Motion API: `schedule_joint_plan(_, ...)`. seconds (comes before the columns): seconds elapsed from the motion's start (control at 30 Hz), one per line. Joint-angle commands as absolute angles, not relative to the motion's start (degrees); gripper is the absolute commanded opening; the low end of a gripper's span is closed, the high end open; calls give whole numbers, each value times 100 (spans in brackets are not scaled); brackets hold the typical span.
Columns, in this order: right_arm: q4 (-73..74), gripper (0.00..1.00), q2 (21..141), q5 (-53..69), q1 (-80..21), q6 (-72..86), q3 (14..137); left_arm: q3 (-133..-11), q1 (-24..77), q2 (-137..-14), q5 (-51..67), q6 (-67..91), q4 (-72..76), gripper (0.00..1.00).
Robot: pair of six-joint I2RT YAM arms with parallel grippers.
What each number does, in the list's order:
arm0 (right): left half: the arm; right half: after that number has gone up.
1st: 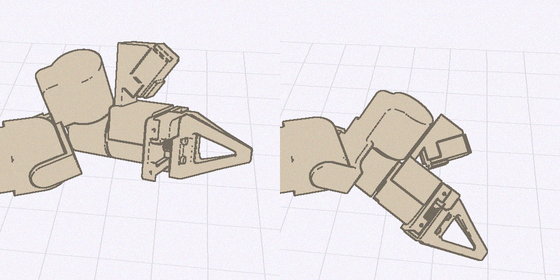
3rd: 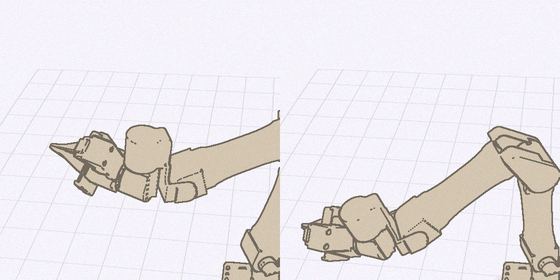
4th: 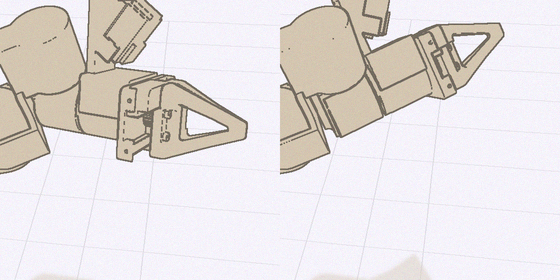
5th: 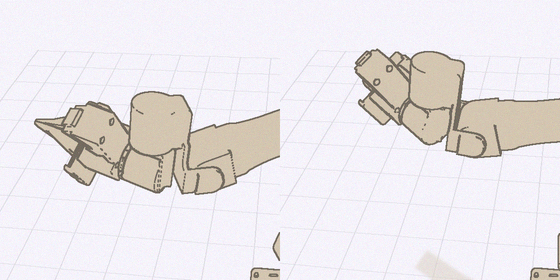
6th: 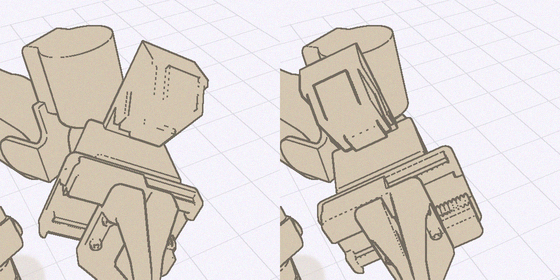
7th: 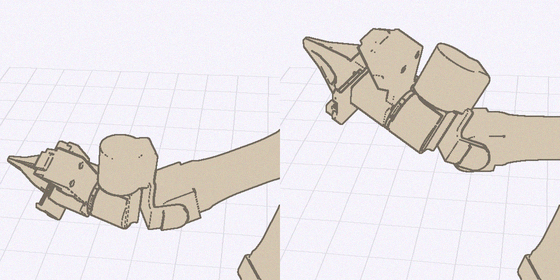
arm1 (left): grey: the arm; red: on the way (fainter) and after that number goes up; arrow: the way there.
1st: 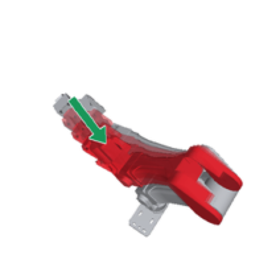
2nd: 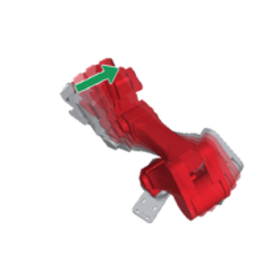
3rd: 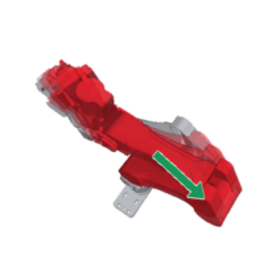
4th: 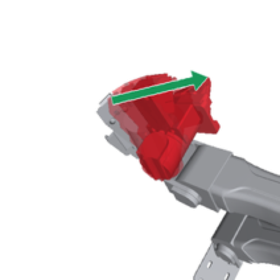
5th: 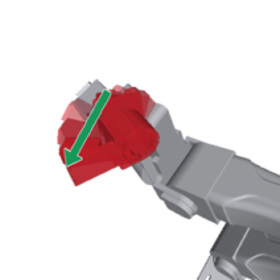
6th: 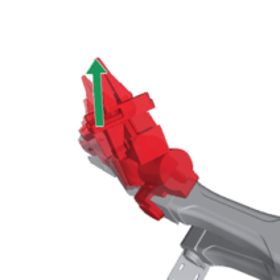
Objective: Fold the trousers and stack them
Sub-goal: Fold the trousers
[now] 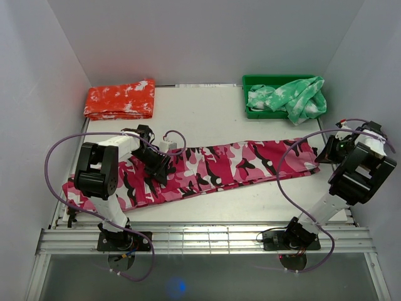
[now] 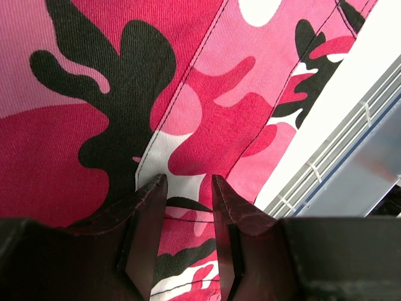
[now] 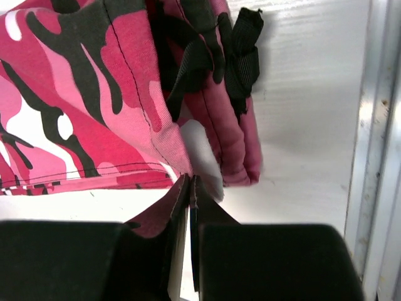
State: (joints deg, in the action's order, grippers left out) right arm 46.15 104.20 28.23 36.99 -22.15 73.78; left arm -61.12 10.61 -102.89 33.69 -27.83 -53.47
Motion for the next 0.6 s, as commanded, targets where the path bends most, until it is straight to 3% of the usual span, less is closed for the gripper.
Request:
schedule_joint_plan(0.0, 5036, 8, 9880, 2488, 3762, -2162, 7656, -5854, 1011, -10450, 2224, -3155, -5168, 48)
schedule_joint_plan(0.5, 4112, 8, 10686, 1582, 3709, -2364, 7224, -5704, 1011, -10433, 2127, -3190, -5133, 51)
schedule_joint_plan(0.57, 4253, 26, 10749, 1783, 3683, -2460, 7435, -5748, 1011, -10415, 2171, -3182, -5142, 57)
